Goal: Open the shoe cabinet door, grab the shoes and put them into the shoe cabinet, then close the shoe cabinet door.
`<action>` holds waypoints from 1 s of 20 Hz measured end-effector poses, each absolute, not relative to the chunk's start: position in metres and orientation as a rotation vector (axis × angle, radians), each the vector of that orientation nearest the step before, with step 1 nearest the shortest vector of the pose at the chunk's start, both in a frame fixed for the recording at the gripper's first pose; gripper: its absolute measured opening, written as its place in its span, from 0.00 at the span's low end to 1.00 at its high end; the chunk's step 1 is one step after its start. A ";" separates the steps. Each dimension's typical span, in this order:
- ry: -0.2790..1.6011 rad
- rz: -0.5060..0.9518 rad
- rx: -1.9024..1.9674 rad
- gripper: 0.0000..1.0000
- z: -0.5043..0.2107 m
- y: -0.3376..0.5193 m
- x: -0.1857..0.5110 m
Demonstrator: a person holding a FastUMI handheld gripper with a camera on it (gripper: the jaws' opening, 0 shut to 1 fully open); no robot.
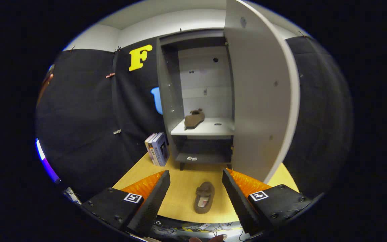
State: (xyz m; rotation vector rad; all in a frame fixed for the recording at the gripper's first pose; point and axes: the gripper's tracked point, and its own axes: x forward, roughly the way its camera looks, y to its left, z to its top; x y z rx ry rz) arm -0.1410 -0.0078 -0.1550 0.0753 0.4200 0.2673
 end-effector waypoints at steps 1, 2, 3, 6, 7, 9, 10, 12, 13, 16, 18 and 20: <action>0.456 0.274 0.075 0.99 -0.174 0.001 -0.134; 0.487 0.280 0.083 1.00 -0.191 0.008 -0.129; 0.520 0.285 0.094 1.00 -0.208 0.016 -0.125; 0.616 0.300 0.103 0.99 -0.260 0.030 -0.119; 0.649 0.302 0.108 0.99 -0.282 0.034 -0.118; 0.707 0.290 0.115 0.99 -0.320 0.037 -0.113; 0.732 0.277 0.118 0.99 -0.338 0.036 -0.109; 0.787 0.253 0.131 0.99 -0.374 0.036 -0.102; 0.808 0.242 0.134 0.99 -0.391 0.034 -0.102; 0.859 0.228 0.152 0.99 -0.431 0.036 -0.092; 0.878 0.219 0.153 0.99 -0.453 0.039 -0.081; 0.905 0.204 0.171 0.99 -0.477 0.045 -0.070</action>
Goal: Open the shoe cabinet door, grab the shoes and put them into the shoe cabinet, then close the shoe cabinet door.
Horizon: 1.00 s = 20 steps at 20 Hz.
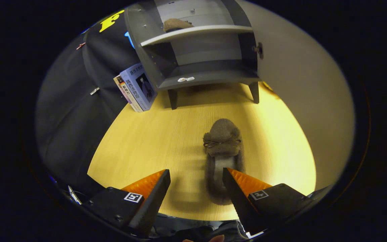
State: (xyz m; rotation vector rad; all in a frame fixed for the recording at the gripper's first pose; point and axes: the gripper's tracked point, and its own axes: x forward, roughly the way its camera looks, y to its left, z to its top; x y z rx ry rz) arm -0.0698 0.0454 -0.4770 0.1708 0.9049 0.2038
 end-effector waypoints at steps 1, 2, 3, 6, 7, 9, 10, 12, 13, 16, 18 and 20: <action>0.916 0.194 0.182 0.99 -0.489 0.047 -0.064; 0.926 0.179 0.181 0.99 -0.500 0.048 -0.058; 0.928 0.171 0.179 0.99 -0.509 0.048 -0.053; 0.872 0.108 0.126 0.92 -0.536 0.045 -0.024; 0.837 0.085 0.100 0.84 -0.541 0.042 -0.013; 0.763 0.049 0.067 0.70 -0.547 0.039 0.007; 0.732 0.041 0.062 0.63 -0.547 0.039 0.017; 0.695 0.010 0.046 0.37 -0.549 0.028 0.025; 0.680 0.023 0.056 0.16 -0.541 0.033 0.027; 0.621 0.031 0.052 0.07 -0.518 0.028 0.029; 0.564 0.035 0.048 0.07 -0.476 0.026 0.029; 0.520 0.039 0.053 0.07 -0.427 0.025 0.032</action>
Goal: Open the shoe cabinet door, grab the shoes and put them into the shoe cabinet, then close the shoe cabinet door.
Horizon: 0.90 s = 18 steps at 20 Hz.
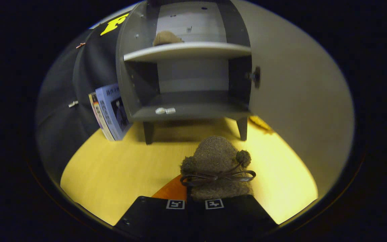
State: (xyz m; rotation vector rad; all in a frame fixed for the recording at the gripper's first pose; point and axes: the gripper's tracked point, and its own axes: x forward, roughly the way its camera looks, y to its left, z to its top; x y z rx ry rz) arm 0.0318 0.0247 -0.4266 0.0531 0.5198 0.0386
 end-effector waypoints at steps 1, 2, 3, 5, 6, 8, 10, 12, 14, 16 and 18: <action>0.501 0.044 0.055 0.07 -0.399 0.025 0.033; 0.481 0.049 0.057 0.07 -0.375 0.026 0.035; 0.467 0.051 0.054 0.07 -0.350 0.025 0.039; 0.447 0.063 0.048 0.07 -0.307 0.029 0.045; 0.429 0.069 0.045 0.07 -0.283 0.031 0.052; 0.393 0.080 0.044 0.07 -0.238 0.037 0.064; 0.373 0.092 0.063 0.07 -0.200 0.044 0.083; 0.371 0.112 0.079 0.07 -0.176 0.055 0.106; 0.356 0.114 0.064 0.07 -0.158 0.057 0.135; 0.344 0.100 0.032 0.07 -0.145 0.053 0.162; 0.359 0.084 0.029 0.08 -0.142 0.051 0.196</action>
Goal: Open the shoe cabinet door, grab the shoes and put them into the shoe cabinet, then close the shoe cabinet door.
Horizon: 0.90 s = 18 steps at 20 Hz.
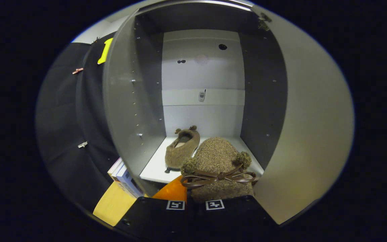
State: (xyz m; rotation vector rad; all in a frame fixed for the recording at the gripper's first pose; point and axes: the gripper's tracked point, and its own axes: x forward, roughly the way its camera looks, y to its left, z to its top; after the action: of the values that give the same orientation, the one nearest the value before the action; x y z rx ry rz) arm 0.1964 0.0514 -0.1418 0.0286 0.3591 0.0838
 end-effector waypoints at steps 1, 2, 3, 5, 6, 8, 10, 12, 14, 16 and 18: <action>0.354 0.075 0.040 0.08 -0.140 0.052 0.215; 0.362 0.064 0.043 0.08 -0.141 0.050 0.234; 0.366 0.058 0.041 0.08 -0.142 0.046 0.250; 0.388 0.044 0.020 0.07 -0.151 0.039 0.286; 0.396 0.034 0.008 0.08 -0.157 0.035 0.304; 0.403 0.016 0.007 0.08 -0.168 0.027 0.334; 0.427 -0.005 0.012 0.08 -0.183 0.020 0.359; 0.452 -0.023 0.014 0.08 -0.196 0.014 0.378; 0.477 -0.031 0.010 0.07 -0.209 0.010 0.396; 0.514 -0.040 -0.010 0.08 -0.223 0.007 0.407; 0.541 -0.045 0.004 0.09 -0.232 0.008 0.415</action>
State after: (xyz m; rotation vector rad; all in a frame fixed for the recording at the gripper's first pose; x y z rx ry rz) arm 0.4147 0.0082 -0.2325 0.0036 0.5410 -0.0445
